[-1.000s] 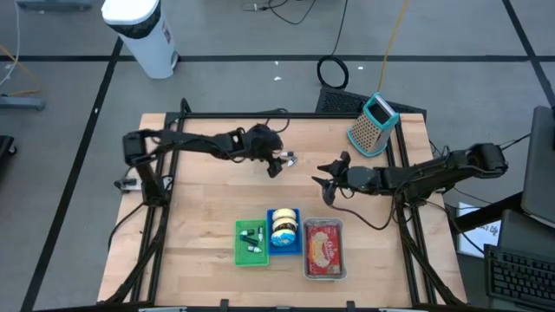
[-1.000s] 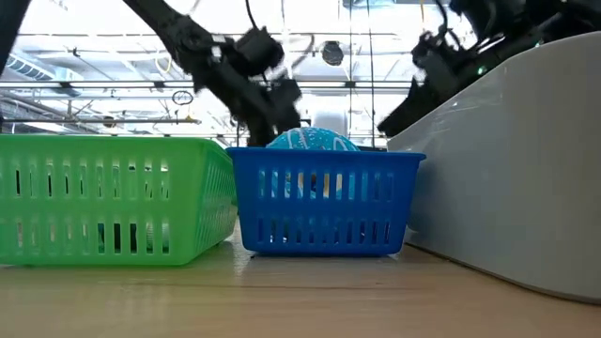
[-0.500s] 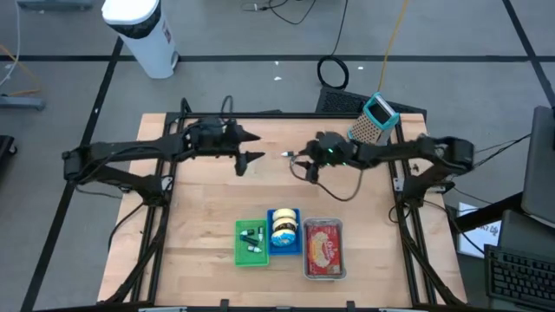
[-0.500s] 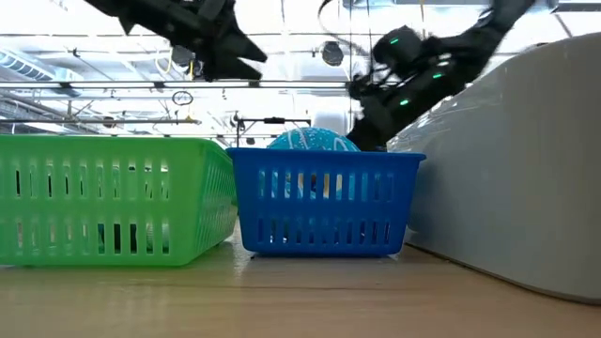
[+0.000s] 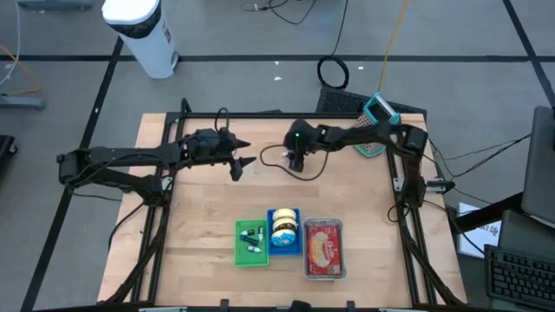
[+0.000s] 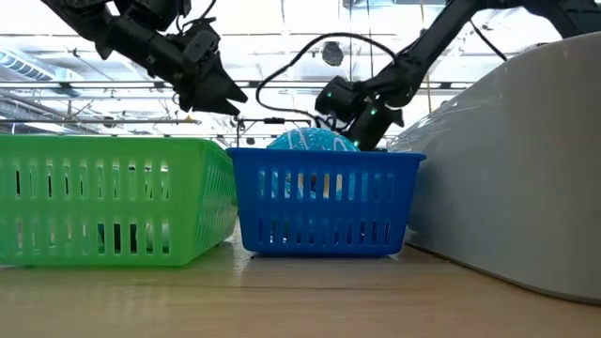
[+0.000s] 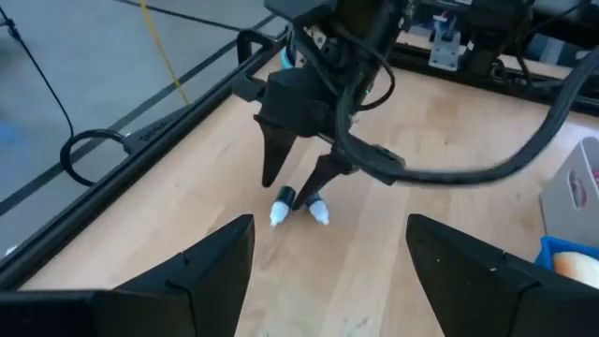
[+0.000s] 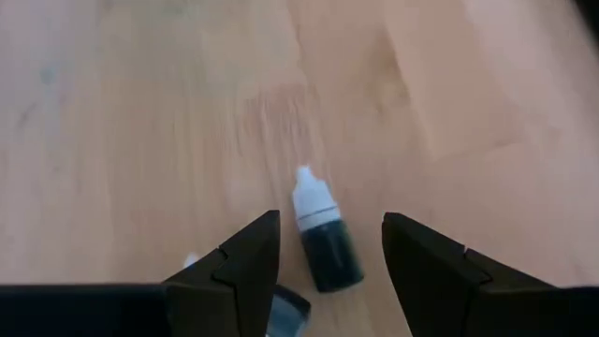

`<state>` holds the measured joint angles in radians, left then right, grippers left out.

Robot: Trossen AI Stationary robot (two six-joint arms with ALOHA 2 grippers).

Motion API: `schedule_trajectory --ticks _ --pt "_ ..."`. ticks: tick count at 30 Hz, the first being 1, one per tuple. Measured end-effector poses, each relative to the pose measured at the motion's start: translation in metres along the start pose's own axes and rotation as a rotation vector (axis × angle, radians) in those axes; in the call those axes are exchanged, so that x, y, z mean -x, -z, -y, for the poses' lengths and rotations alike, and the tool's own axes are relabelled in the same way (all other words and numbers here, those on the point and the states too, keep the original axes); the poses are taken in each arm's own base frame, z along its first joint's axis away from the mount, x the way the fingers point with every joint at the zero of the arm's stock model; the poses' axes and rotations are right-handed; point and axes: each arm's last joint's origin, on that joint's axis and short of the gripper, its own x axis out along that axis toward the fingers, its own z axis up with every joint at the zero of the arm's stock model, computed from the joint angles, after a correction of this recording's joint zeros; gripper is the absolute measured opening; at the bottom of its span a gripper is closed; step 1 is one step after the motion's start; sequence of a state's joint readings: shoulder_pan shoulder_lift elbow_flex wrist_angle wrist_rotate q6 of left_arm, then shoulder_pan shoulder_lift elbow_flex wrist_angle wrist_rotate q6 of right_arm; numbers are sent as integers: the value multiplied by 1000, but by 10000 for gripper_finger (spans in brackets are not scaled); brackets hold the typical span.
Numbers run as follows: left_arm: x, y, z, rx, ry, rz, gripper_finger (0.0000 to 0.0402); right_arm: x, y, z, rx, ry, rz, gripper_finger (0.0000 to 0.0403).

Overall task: Pick & Place Food Item
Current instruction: Put the dark green food coloring bottle into the green bin

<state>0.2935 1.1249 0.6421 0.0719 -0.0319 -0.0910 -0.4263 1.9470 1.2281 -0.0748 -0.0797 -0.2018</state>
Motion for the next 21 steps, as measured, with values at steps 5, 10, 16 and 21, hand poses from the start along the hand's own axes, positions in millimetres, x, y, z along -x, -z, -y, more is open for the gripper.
schedule_trajectory --ticks 5,10,16,21 --pt "0 1 0 -9 0 1 283 -10 7 -1 14 -14 -55 180" --pt "0 1 0 -17 -11 -1 283 -9 9 -2 14 -20 -82 170" --pt "0 1 -1 -17 -23 -1 282 -9 9 -2 14 -24 -88 113" --pt "0 1 -1 -3 -23 -2 283 -9 8 -2 4 -18 -78 57"
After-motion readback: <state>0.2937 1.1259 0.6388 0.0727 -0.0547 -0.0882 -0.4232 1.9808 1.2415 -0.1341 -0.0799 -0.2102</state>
